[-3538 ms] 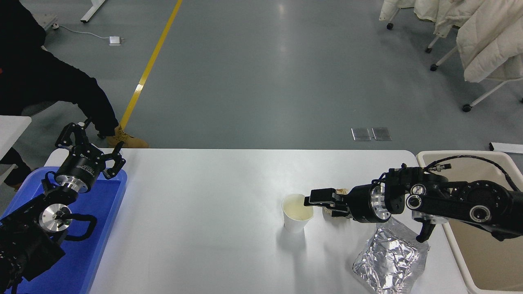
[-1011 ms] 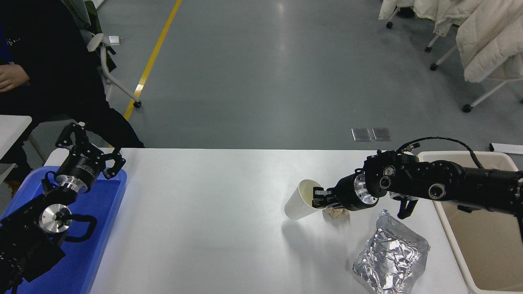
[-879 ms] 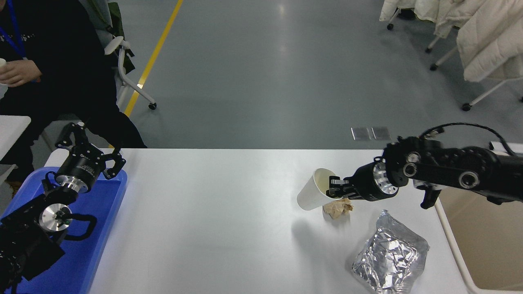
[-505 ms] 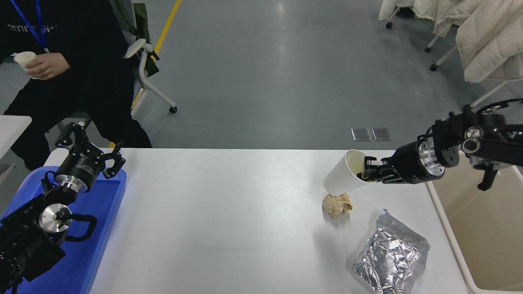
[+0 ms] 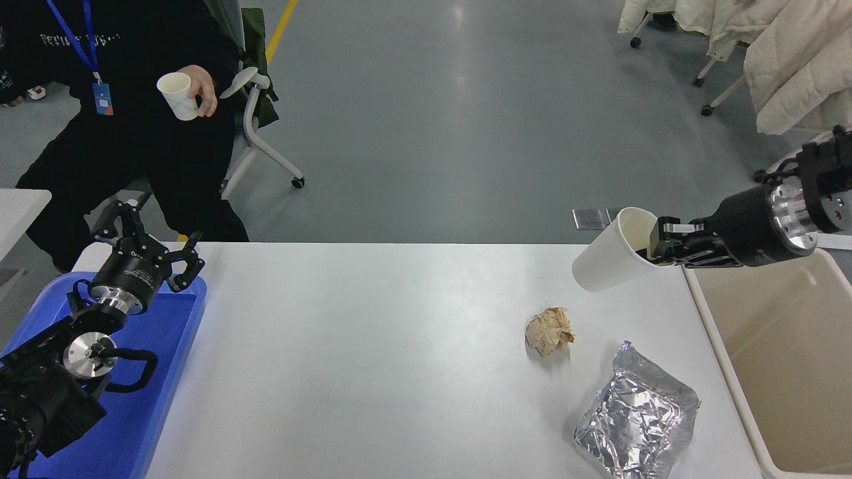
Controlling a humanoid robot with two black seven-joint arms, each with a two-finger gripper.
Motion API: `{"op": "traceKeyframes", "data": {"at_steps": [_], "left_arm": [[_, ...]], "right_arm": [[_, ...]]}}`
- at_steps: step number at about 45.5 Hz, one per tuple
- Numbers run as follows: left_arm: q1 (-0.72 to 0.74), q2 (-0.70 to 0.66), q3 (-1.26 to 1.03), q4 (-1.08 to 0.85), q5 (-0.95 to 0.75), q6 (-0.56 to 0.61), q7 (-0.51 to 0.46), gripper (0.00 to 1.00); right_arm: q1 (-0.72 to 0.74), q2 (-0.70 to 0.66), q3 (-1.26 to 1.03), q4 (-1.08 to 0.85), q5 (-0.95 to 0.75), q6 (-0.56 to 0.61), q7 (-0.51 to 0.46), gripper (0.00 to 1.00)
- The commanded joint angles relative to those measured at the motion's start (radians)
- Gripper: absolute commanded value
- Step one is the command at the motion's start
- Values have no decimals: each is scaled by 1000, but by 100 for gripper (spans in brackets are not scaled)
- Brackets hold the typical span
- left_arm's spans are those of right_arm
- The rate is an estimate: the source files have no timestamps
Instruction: Clean the table surface
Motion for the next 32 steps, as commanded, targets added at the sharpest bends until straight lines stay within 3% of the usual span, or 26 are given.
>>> {"op": "traceKeyframes", "data": {"at_steps": [1, 13, 32], "left_arm": [[0, 0, 0, 0, 0, 0, 0, 100], [0, 0, 0, 0, 0, 0, 0, 100], [0, 0, 0, 0, 0, 0, 0, 100]], "right_arm": [[45, -42, -17, 3, -6, 45, -1, 0], [29, -44, -26, -83, -25, 45, -1, 0], [-138, -33, -20, -543, -14, 18, 0, 0]]}}
